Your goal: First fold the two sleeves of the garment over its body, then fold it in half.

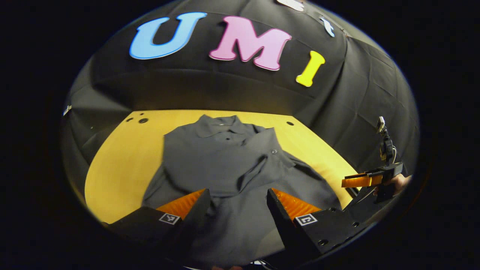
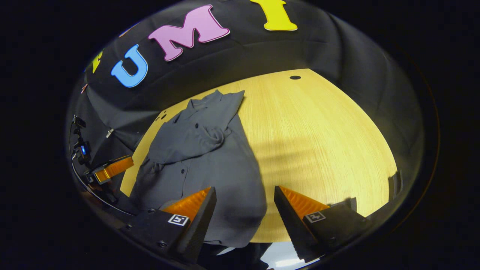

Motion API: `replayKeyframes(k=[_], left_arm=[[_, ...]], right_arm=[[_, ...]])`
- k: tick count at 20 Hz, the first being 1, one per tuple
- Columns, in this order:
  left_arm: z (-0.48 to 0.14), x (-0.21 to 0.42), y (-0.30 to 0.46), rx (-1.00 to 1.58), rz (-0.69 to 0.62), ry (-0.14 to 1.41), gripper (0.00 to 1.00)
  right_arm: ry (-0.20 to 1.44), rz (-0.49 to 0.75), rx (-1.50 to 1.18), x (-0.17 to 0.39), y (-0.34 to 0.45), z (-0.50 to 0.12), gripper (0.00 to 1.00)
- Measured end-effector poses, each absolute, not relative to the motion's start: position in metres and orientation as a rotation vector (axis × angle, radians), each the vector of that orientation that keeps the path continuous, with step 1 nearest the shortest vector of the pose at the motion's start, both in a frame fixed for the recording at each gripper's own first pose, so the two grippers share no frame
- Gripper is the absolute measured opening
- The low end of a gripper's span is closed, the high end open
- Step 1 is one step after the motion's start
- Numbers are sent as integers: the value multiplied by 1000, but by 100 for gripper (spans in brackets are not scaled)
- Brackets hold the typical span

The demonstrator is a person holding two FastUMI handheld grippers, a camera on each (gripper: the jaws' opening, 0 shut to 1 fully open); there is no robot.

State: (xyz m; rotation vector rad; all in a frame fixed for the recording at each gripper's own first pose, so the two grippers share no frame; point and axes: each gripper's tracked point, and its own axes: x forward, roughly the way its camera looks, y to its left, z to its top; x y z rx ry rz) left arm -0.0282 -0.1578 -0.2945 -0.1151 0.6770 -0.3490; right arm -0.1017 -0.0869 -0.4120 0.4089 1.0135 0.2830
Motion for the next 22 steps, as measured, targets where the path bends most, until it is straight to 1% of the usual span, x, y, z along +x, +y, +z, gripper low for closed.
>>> replayKeyframes(k=[1, 2, 3, 6, 7, 8, 13, 16, 19, 20, 21, 22], left_arm=[[-297, -38, -140, -111, -322, 689, 96], [-302, -47, -123, -108, -291, 705, 91], [-307, -57, -108, -107, -266, 720, 96], [-325, -86, -73, -94, -208, 771, 96], [-331, -95, -64, -85, -197, 789, 91], [-341, -106, -55, -81, -183, 811, 96], [-381, -138, -21, -98, -92, 930, 96], [-398, -146, -15, -108, -73, 985, 96], [-417, -148, -13, -34, -71, 1045, 96], [-421, -149, -12, 6, -72, 1058, 96], [-418, -146, -14, 26, -87, 1051, 97], [-422, -149, -16, 25, -85, 1067, 100]], right_arm=[[1029, 281, 396, -110, -84, -415, 96], [1041, 275, 384, -116, -82, -418, 96], [1056, 273, 379, -121, -78, -421, 96], [1085, 252, 358, -136, -72, -426, 96], [1096, 245, 345, -140, -72, -429, 95], [1107, 237, 335, -143, -70, -432, 96], [1146, 202, 311, -152, -64, -449, 96], [1174, 185, 272, -159, -59, -461, 96], [1186, 161, 211, -161, -57, -469, 96], [1193, 151, 181, -162, -58, -469, 93], [1189, 140, 139, -162, -57, -472, 93], [1171, 153, 107, -163, -52, -471, 93]])
